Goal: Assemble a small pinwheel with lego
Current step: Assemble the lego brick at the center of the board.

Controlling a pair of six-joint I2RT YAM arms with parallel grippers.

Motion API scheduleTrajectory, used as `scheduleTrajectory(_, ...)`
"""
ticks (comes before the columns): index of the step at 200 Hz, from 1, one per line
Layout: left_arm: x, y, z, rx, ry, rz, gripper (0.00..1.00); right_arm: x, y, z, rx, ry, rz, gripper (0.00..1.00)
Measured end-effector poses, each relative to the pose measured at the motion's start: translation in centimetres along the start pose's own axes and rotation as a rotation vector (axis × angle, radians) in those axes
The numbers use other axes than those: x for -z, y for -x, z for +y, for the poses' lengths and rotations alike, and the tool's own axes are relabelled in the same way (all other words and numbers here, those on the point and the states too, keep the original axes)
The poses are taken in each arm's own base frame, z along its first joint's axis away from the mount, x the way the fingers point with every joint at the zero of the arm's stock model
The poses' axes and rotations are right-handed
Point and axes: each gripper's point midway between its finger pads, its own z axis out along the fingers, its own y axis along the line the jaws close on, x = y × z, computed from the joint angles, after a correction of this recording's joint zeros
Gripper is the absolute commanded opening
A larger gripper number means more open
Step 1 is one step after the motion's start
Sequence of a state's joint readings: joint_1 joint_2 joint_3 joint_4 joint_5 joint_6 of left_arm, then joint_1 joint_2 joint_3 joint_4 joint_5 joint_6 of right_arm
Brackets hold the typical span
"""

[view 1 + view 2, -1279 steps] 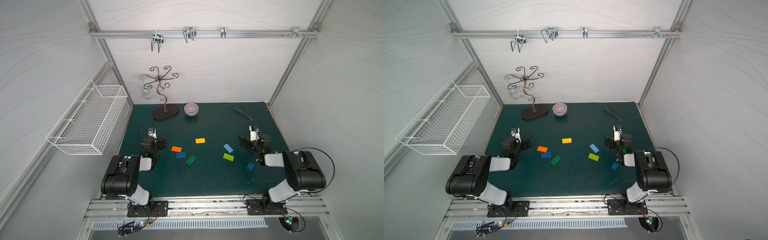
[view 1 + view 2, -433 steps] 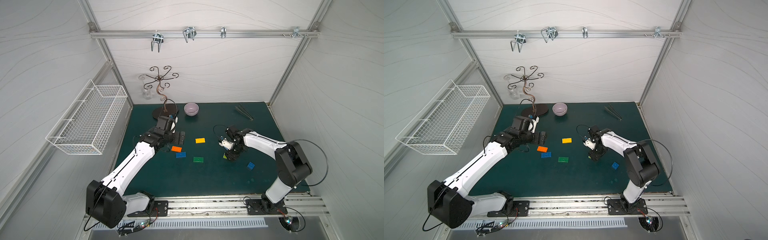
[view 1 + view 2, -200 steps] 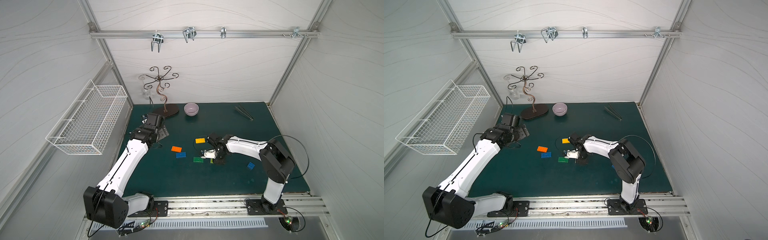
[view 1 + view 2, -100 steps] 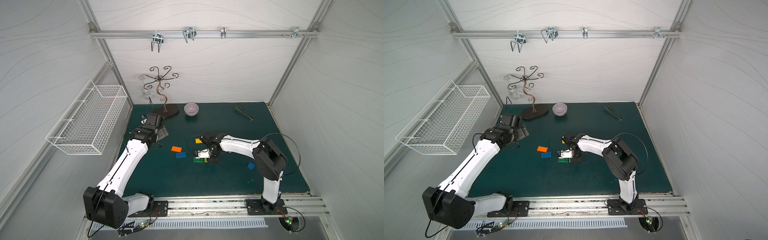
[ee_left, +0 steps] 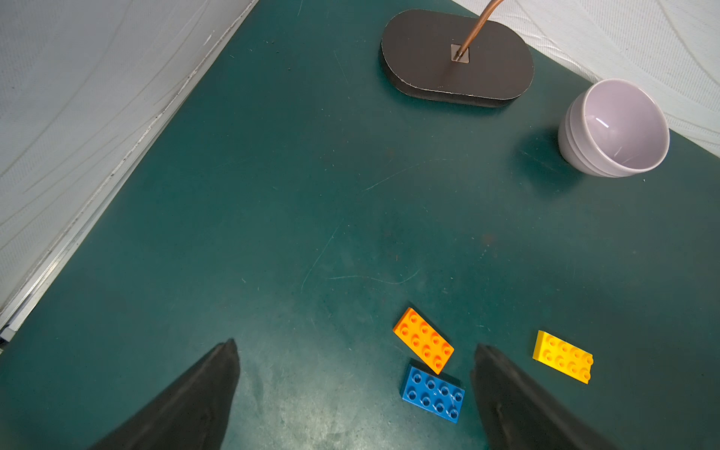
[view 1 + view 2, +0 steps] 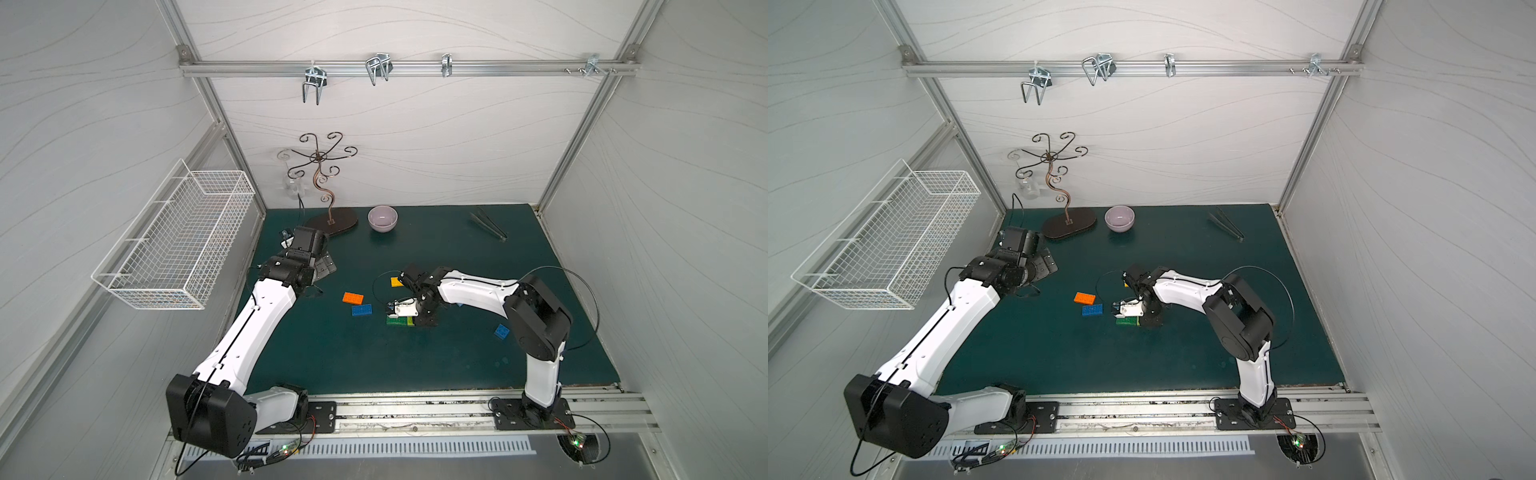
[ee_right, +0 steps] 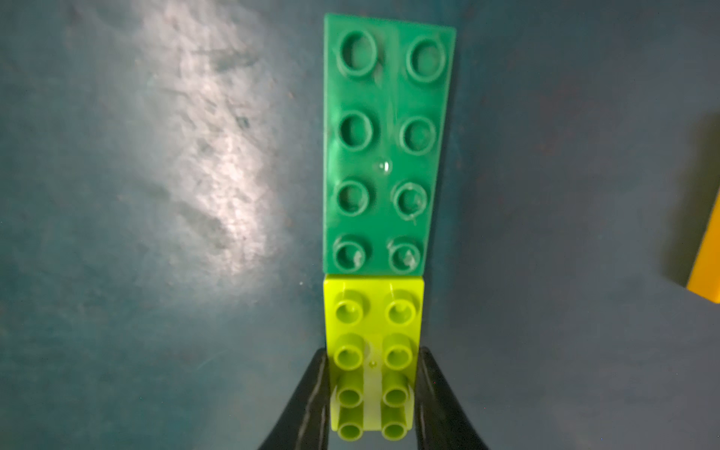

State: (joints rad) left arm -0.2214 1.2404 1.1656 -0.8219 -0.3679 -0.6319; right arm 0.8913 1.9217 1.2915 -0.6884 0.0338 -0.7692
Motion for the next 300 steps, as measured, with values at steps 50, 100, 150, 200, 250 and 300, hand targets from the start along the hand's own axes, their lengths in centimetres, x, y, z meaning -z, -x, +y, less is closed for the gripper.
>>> scheduleTrajectory(50,0.06,0.14,0.00,0.001,0.001,-0.005,0.99,-0.07,0.13,0.18,-0.035,0.002,0.001,0.33)
scheduleTrajectory(100,0.09,0.19,-0.03,0.002,0.000,-0.005,0.99,-0.06,0.13,0.14,-0.046,0.002,0.000,0.35)
scheduleTrajectory(150,0.09,0.12,-0.11,0.002,-0.005,-0.001,0.99,-0.31,0.05,-0.06,-0.044,-0.006,0.008,0.41)
scheduleTrajectory(200,0.10,-0.03,-0.37,0.000,-0.020,0.008,0.99,-0.27,0.02,-0.24,-0.038,-0.015,0.012,0.42)
scheduleTrajectory(250,0.11,-0.14,-0.57,0.000,-0.031,0.015,0.99,-0.28,0.05,-0.23,-0.037,-0.013,0.012,0.41)
scheduleTrajectory(300,0.11,-0.14,-0.80,-0.001,-0.042,0.017,0.99,0.05,0.34,-0.39,-0.041,-0.015,0.006,0.53)
